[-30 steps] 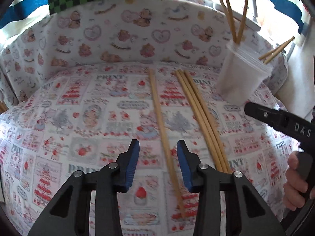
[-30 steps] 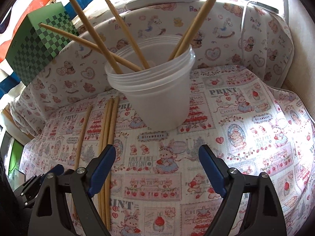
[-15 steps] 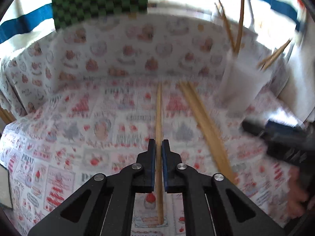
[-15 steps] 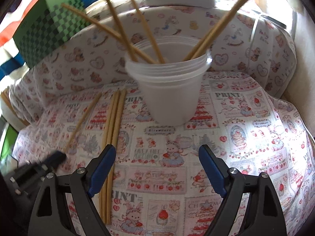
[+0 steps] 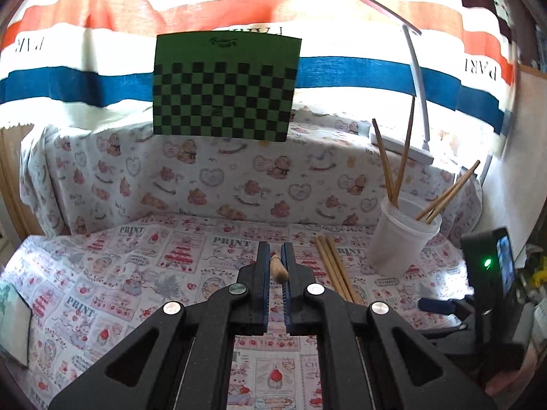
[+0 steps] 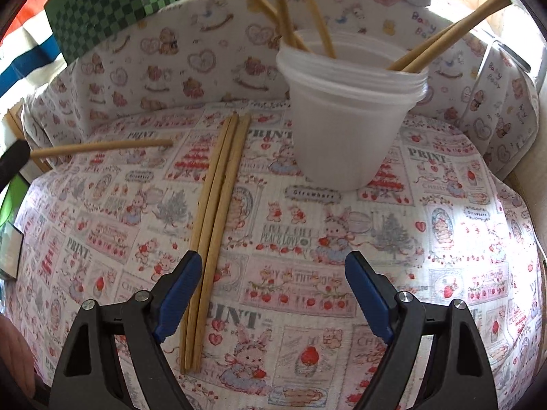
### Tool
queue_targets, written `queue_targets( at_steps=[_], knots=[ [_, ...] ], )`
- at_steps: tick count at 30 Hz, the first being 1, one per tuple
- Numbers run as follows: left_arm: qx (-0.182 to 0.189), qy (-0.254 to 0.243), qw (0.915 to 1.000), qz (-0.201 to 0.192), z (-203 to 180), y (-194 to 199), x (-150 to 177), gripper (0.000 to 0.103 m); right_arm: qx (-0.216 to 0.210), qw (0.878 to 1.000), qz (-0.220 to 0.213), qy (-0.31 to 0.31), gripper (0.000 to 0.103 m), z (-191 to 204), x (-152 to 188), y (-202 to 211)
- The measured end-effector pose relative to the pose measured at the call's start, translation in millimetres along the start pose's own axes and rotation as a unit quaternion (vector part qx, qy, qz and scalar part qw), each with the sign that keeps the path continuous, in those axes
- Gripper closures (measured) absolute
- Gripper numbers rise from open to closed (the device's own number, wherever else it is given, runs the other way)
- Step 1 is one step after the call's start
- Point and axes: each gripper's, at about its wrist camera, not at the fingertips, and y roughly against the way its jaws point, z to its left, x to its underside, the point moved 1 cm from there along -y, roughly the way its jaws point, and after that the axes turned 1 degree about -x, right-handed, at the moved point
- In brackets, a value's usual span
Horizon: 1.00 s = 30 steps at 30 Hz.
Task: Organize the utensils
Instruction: 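Grasp a chopstick with the right gripper while the left gripper holds its chopstick up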
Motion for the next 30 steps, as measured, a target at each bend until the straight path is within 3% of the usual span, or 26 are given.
queue_targets(
  at_steps=[7,10,15,19,21,25,30],
  knots=[
    [0.002,0.022,0.9996,-0.02,10.9,9.0,-0.8,0.098,-0.002,1.0,0.003,0.027,0.029,12.4,4.9,-6.1],
    [-0.009,0.023,0.9993,-0.03,13.3,12.3,-2.1,0.098,0.004,1.0,-0.006,0.03,0.045,13.8,5.6,-3.0],
    [-0.008,0.027,0.9992,-0.028,16.0,12.0,-3.5,0.098,0.0,1.0,-0.001,0.021,0.046,11.2,5.2,-3.0],
    [-0.017,0.015,0.9989,-0.04,11.9,14.6,-2.2,0.098,0.019,0.998,-0.005,0.062,0.048,24.1,9.8,-1.3],
    [-0.022,0.013,0.9986,-0.046,10.8,15.9,-1.6,0.098,0.025,0.997,-0.008,0.077,0.056,32.6,12.2,-0.9],
    [-0.025,0.014,0.998,-0.056,11.4,18.1,-1.4,0.098,0.006,0.997,-0.008,0.081,0.096,39.7,16.1,1.1],
    [-0.025,0.018,0.9979,-0.056,12.5,18.2,-1.7,0.098,-0.003,0.997,-0.056,0.046,0.096,29.4,10.0,15.7]
  ],
)
